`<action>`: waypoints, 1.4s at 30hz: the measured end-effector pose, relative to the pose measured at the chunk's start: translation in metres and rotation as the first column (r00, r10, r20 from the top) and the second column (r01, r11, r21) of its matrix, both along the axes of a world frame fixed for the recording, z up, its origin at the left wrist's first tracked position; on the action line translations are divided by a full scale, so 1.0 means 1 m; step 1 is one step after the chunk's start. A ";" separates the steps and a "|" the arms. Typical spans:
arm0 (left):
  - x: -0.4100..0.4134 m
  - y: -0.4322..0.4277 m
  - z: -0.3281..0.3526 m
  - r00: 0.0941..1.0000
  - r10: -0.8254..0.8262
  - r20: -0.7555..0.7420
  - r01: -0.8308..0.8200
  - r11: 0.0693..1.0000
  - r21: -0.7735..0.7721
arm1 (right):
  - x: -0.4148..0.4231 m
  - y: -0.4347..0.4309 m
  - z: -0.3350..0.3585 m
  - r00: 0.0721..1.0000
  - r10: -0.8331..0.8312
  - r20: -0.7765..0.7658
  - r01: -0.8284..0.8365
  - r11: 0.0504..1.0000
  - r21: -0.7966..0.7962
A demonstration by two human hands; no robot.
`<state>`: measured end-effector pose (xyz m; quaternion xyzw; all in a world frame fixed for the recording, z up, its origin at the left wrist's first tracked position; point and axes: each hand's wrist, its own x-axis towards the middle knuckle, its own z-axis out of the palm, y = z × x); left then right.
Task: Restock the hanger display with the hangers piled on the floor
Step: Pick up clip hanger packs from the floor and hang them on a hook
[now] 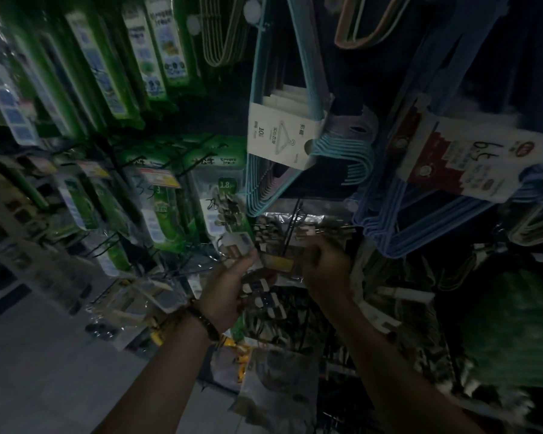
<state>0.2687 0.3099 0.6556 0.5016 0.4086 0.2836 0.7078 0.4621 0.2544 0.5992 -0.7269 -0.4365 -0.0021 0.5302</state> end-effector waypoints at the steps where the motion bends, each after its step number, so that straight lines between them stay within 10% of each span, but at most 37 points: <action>1: -0.002 0.000 0.001 0.999 -0.015 -0.037 0.016 1.000 0.012 | -0.014 -0.019 0.007 1.000 0.018 -0.006 -0.018 0.999 0.047; 9: -0.007 0.001 0.008 0.973 -0.232 0.016 0.231 0.973 0.018 | -0.093 -0.045 0.057 0.906 0.384 -0.179 -0.402 0.912 -0.076; 13: -0.014 0.007 0.009 0.918 -0.330 0.220 0.359 0.927 -0.107 | -0.094 -0.048 0.047 0.931 0.328 -0.158 -0.350 0.926 -0.140; 20: -0.008 0.014 0.008 0.909 -0.377 0.179 0.385 0.923 -0.010 | -0.089 -0.052 0.041 0.975 0.009 -0.224 -0.051 0.982 -0.183; 42: 0.008 0.018 -0.032 0.974 -0.192 0.120 0.202 0.977 -0.073 | -0.070 -0.080 0.061 0.992 -0.127 -0.026 0.123 0.986 -0.115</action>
